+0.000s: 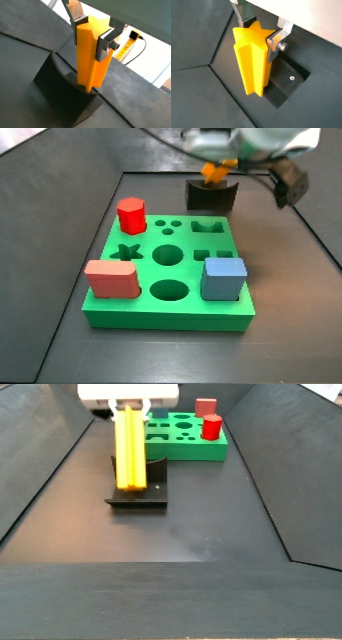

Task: Pick up the star object. Move up. Place the star object on the fixture. Regrasp the star object. Move to above the board. Insert the star object.
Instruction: Move to above the board.

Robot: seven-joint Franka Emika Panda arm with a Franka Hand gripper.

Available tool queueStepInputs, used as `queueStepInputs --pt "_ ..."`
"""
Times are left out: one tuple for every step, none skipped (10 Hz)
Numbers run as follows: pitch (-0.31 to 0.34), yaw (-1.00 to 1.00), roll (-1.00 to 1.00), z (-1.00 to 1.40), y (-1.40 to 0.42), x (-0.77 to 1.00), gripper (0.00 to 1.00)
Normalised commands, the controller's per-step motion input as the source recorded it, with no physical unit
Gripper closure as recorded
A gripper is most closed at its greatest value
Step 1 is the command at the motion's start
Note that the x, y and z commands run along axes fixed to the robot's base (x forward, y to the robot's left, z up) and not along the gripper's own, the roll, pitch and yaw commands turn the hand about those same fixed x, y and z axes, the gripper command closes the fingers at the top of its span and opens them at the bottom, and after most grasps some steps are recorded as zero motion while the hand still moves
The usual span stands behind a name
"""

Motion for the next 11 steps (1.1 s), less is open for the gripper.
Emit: queueStepInputs --pt "0.104 -0.11 -0.08 1.0 0.02 0.07 1.0" --pt "0.136 -0.08 -0.07 1.0 0.02 0.06 1.0" --pt "0.153 -0.05 -0.06 1.0 0.01 0.06 1.0" --pt "0.171 0.0 -0.05 1.0 0.01 0.05 1.0" --pt "0.177 0.04 -0.05 1.0 0.01 0.05 1.0" --pt "0.181 0.07 -0.04 1.0 0.0 0.05 1.0" --pt "0.177 0.09 -0.04 1.0 -0.01 0.05 1.0" --pt "0.171 0.11 -0.03 0.98 -0.01 0.06 1.0" --pt "0.149 0.13 -0.03 0.75 -0.02 0.05 1.0" --pt "0.132 0.14 -0.03 0.58 -0.02 0.04 1.0" --pt "0.108 0.14 -0.03 0.36 -0.02 0.03 1.0"
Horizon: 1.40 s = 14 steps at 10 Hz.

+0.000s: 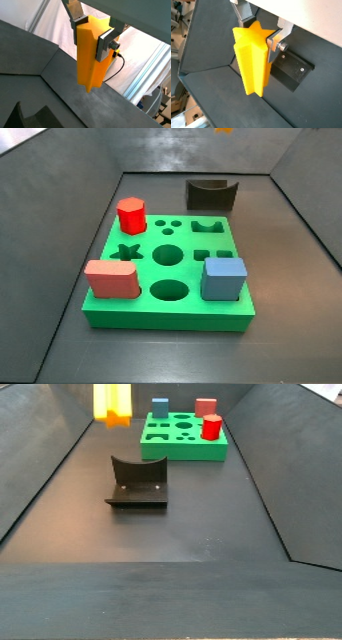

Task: Pick up the star object. Move up. Place the star object on the fixture. Regrasp the star object. Move to above the board. Insert the star object.
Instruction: Move to above the board.

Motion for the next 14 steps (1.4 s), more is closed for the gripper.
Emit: queueStepInputs --pt "0.094 0.14 -0.03 0.25 -0.02 0.03 1.0" --pt "-0.002 -0.04 -1.0 0.33 -1.0 -0.72 1.0" --pt "-0.014 -0.04 -1.0 0.33 -1.0 -0.73 1.0" --pt "-0.037 -0.04 -1.0 0.34 -1.0 -0.79 1.0" --pt "-0.041 -0.04 -1.0 0.33 -1.0 -0.8 1.0" --pt "-0.046 -0.05 -1.0 0.34 -1.0 -0.81 1.0" --pt "-0.041 -0.05 -1.0 0.34 -1.0 -0.82 1.0" --pt "-0.044 -0.06 -1.0 0.35 -1.0 -0.87 1.0" --pt "-0.045 -0.06 -1.0 0.29 -0.83 -0.74 1.0" --pt "-0.051 -0.06 -1.0 0.12 -0.32 -0.36 1.0" --pt "-0.049 -0.06 -1.0 0.06 -0.18 -0.24 1.0" --pt "-0.039 -0.06 -1.0 0.03 -0.07 -0.12 1.0" --pt "-0.041 -0.05 -0.9 0.03 -0.04 -0.09 1.0" --pt "-0.045 -0.04 -0.66 0.01 -0.01 -0.07 1.0"
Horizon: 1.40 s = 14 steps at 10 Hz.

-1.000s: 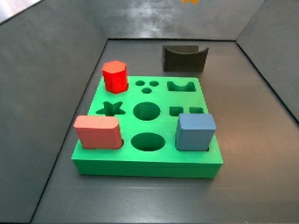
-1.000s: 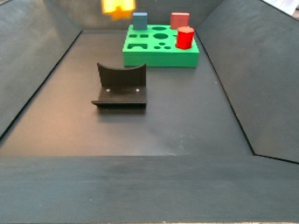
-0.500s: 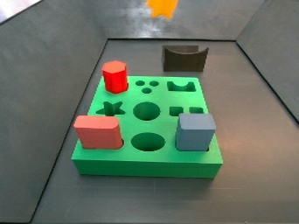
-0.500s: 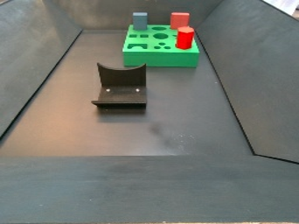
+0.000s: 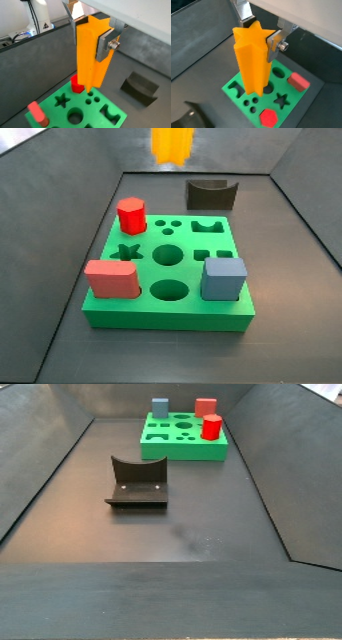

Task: Pick up the star object. Move up. Place the star object on the fixture. Regrasp the star object. Move to above the board. Insert the star object.
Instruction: Move to above the board, then insert the star object.

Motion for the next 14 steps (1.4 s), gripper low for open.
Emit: queueStepInputs --pt "-0.042 -0.02 -0.46 0.01 0.0 -0.06 1.0" --pt "-0.037 -0.01 -0.27 0.01 0.01 -0.05 1.0" --pt "0.0 0.0 -0.01 0.0 0.0 0.0 1.0" --pt "-0.061 0.0 -0.04 -0.08 0.01 -0.23 1.0" --pt "-0.077 -0.21 0.0 -0.3 -0.01 -0.67 1.0" --pt "-0.026 -0.49 0.01 -0.28 0.0 -0.74 1.0" --pt "-0.036 -0.58 0.0 -0.33 -0.07 -0.56 1.0" --pt "-0.04 -0.66 0.0 -0.35 -0.19 -0.38 1.0" --pt "-0.01 -0.79 0.0 -0.37 -0.26 -0.13 1.0" --pt "0.0 -0.83 0.0 -0.43 -0.31 0.0 1.0" --pt "-0.004 -0.8 0.0 -0.48 -0.33 -0.02 1.0" --pt "-0.01 -0.78 0.0 -0.51 -0.39 0.0 1.0" --pt "0.0 -0.82 0.0 -0.59 -0.33 0.0 1.0" --pt "0.0 -0.81 0.01 -0.57 -0.25 -0.11 1.0"
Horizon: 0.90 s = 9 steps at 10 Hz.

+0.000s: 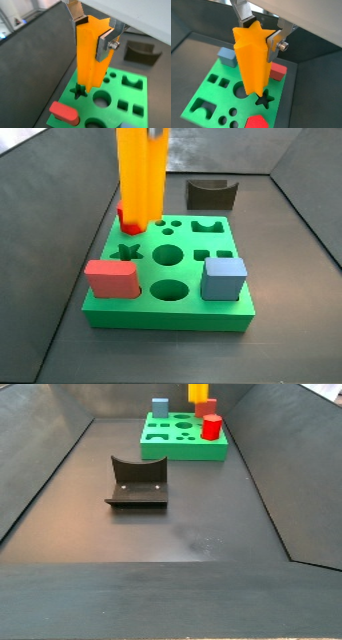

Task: Pick up the star object. Move up. Place the star object on the fixture. Regrasp the star object. Move to above the board. Insert the star object.
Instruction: Insert the star object.

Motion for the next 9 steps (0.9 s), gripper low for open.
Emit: queueStepInputs --pt "0.0 -0.23 0.0 0.0 0.0 0.0 1.0" --pt "0.0 -0.02 -0.05 -0.1 0.0 -0.02 1.0" --pt "-0.044 -0.54 0.0 -0.77 0.13 -0.3 1.0" --pt "-0.036 -0.71 0.0 -0.89 0.03 -0.44 1.0" --pt "0.0 -0.65 -0.01 -0.95 -0.07 -0.24 1.0" --pt "0.0 -0.07 -0.02 0.0 0.0 0.05 1.0" --pt "0.0 0.0 0.0 -0.04 0.0 0.0 1.0" --pt "0.0 -0.01 0.14 -0.44 0.14 -0.28 1.0" --pt "0.0 -0.02 0.11 -0.49 0.16 -0.27 1.0"
